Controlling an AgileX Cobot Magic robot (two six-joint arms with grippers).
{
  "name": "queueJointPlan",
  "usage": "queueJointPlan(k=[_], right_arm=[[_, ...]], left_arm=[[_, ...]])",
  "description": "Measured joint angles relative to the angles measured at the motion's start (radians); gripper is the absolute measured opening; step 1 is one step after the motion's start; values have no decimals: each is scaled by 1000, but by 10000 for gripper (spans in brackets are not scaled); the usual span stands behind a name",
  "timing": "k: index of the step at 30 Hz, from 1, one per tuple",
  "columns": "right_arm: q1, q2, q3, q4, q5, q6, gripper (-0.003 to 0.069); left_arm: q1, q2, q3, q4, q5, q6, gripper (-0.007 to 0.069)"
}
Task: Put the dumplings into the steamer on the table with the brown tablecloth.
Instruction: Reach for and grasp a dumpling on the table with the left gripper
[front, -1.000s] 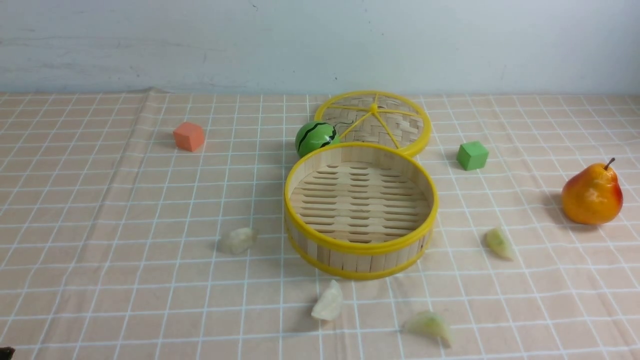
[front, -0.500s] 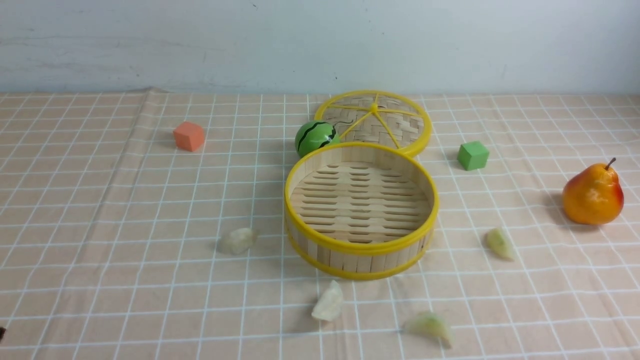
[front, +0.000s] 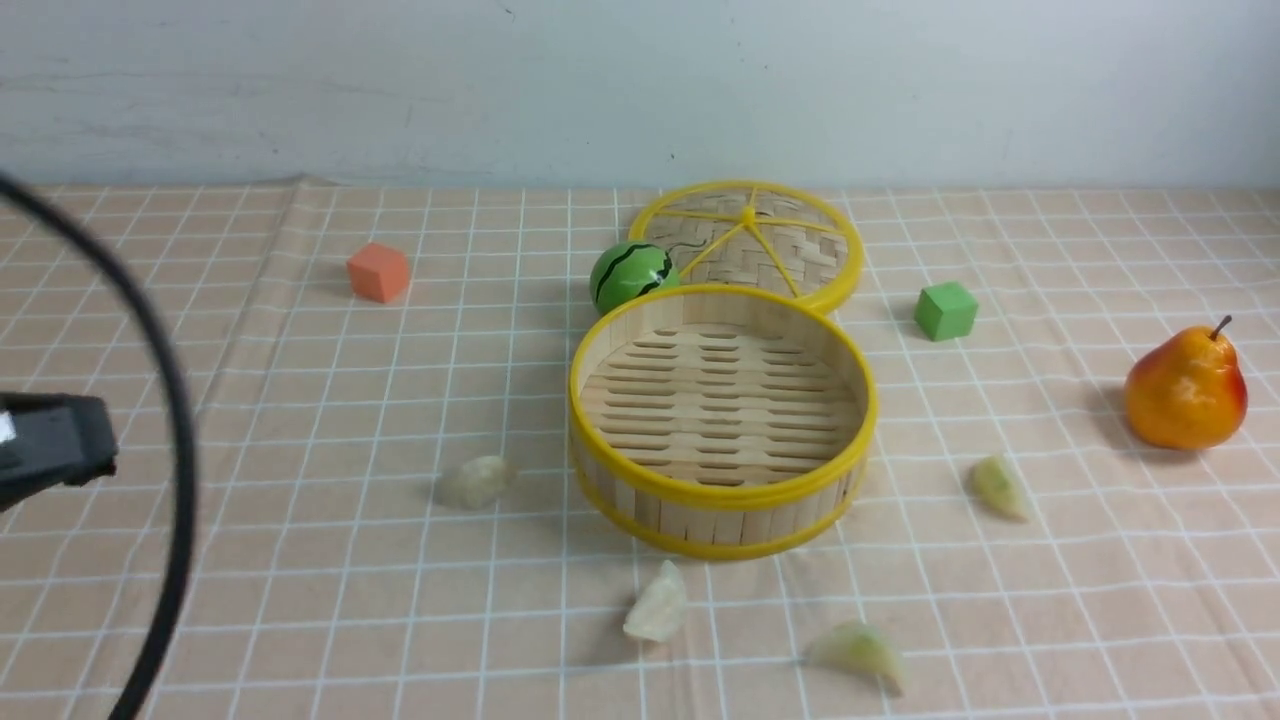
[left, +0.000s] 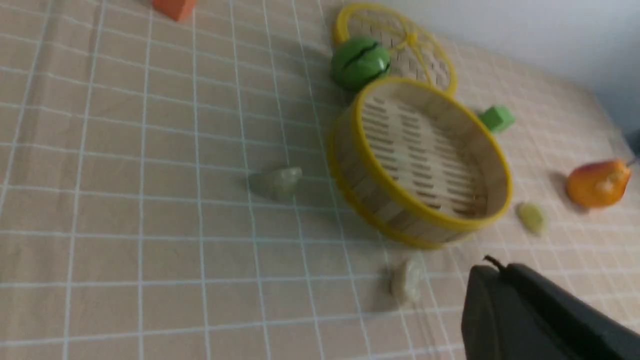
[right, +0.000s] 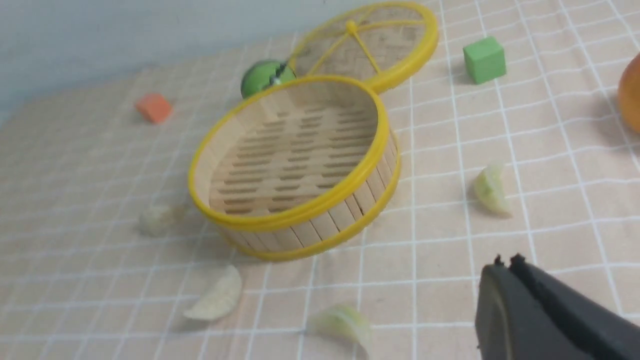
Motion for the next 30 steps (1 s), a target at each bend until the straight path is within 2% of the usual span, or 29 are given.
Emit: queueJointPlan(k=[1,4,5,8,9,10,12,16,21,25,30], right_arm=[[23,63,-68,-35,67,-6,-19],[118,190,-199,-109,222,-8,-19],[126,197,-206,-112,222,-8,-19],[250,303,-285,-150,383,-8,-18],[263,312,-290,-152,396,-8,-18],[315,341,-296,-154,435,-8,-17],[357,351,-296,-156,457,-8,-15],[401,348,-296,-154,439,-8,-13],[402,327,-296,-152,411,-8,-10],[402,314,-296,-154,404,-8,-6],[402,314,-296,-154,399,-8,-2]], left_arm=[[-39,95,-88,54,90,5,-14],[-153,309,-252,167,232,10,-14],[-161,322,-262,174,237,10,-14],[-282,543,-417,299,296,7,-14],[-294,568,-433,314,300,4,-14],[-343,683,-507,381,323,-7,-6],[-378,798,-579,432,341,-13,26],[-406,1030,-737,459,345,-19,141],[-406,1258,-880,470,343,11,283],[-406,1366,-946,513,336,46,294],[-406,1410,-952,556,298,73,255]])
